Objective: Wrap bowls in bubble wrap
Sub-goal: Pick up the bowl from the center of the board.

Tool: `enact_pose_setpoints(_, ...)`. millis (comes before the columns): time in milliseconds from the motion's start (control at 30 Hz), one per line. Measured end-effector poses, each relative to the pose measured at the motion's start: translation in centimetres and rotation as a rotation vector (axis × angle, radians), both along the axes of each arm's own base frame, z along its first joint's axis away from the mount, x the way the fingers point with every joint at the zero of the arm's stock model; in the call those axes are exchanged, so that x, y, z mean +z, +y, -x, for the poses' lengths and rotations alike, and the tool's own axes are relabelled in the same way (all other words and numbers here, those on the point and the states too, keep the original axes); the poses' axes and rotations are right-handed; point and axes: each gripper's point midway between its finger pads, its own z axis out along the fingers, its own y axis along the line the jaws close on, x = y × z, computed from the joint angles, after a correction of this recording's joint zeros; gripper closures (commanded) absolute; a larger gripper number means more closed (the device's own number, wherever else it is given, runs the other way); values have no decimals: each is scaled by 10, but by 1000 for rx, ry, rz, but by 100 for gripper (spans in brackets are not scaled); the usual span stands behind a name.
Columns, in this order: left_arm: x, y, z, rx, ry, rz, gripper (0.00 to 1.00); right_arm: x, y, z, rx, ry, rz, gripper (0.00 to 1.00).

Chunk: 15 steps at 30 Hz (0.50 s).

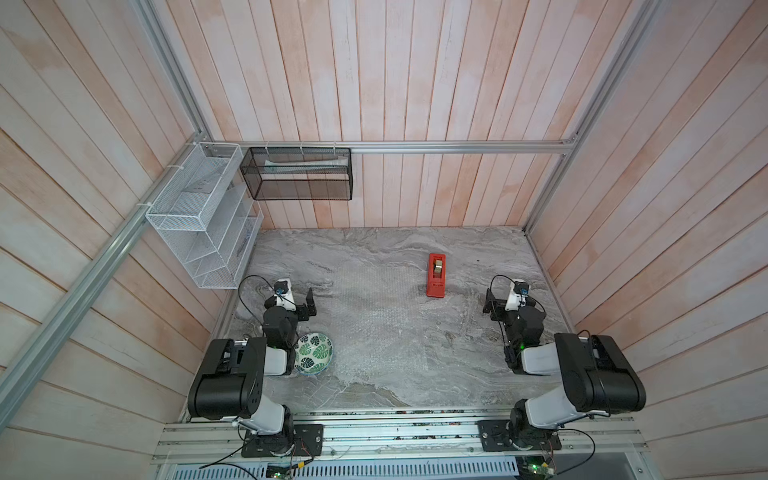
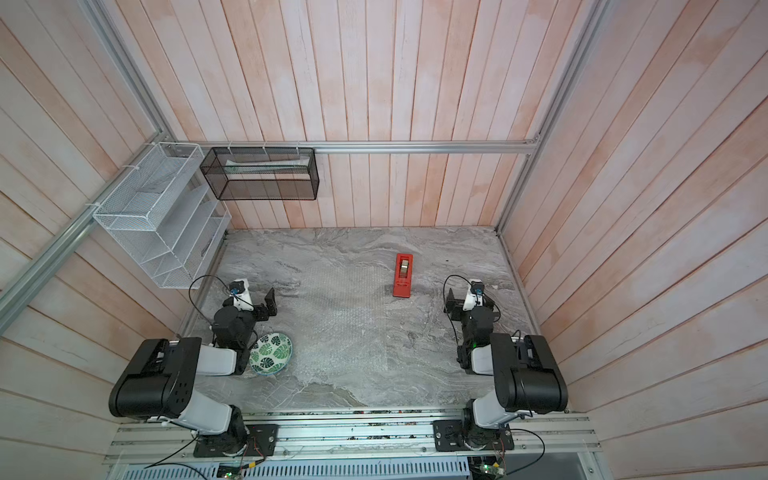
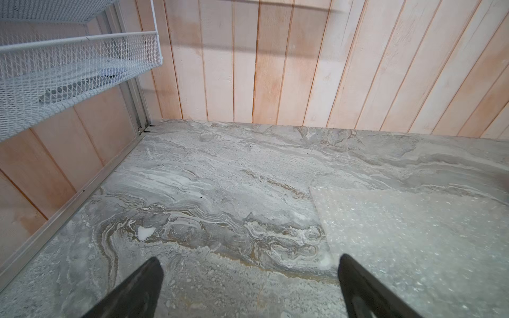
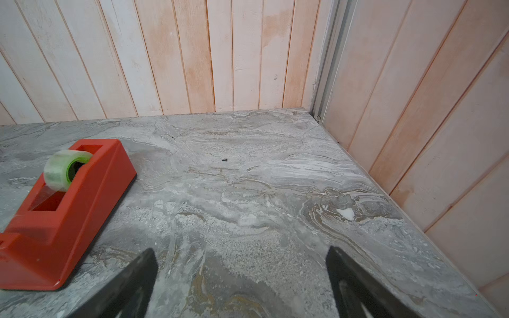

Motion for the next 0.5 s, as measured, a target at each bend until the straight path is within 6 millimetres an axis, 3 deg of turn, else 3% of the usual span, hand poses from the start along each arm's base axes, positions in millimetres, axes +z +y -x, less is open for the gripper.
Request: enact_pose_setpoints(500, 1, 0, -1, 0, -2, 0, 0, 0, 0, 0, 1, 0, 3, 2)
